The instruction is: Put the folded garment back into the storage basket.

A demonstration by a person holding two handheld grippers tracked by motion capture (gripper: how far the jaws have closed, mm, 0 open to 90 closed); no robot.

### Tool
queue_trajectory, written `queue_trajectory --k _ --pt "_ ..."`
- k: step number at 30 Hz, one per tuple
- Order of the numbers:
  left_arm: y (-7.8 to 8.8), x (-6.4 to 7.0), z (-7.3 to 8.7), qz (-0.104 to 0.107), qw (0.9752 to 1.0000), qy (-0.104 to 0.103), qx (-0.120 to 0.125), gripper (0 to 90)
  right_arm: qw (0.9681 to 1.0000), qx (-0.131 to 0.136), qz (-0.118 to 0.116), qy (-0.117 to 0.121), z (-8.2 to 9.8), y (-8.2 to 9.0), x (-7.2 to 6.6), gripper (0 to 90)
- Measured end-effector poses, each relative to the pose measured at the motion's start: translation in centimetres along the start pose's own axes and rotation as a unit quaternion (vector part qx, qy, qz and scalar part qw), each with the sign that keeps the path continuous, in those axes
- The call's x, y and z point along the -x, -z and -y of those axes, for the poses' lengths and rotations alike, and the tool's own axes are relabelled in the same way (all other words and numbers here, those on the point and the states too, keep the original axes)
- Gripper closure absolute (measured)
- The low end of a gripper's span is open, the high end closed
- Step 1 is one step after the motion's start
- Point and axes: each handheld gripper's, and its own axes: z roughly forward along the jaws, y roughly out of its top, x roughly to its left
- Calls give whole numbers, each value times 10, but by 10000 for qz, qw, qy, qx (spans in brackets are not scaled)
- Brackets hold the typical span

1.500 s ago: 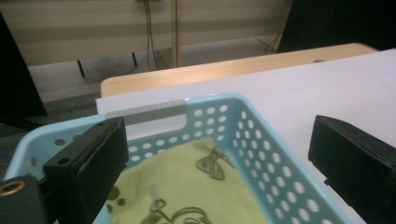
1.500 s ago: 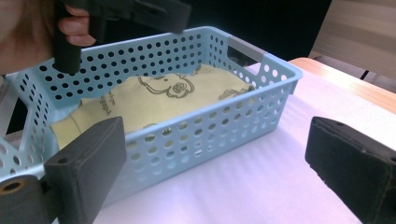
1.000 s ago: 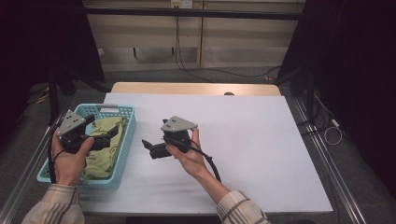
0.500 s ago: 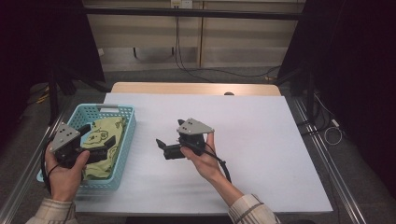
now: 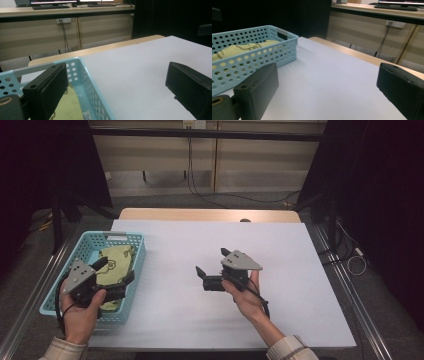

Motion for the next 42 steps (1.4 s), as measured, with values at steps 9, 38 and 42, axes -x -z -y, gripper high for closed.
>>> queue_trajectory --k 9,38,42 --pt "-11 15 2 202 9993 139 279 44 9991 70 414 -60 11 39 25 36" --pt "16 37 29 -18 9993 88 361 42 9841 192 1729 -357 69 152 66 41" --pt "19 31 33 -109 9991 259 333 42 9818 294 1844 -362 72 163 64 37"
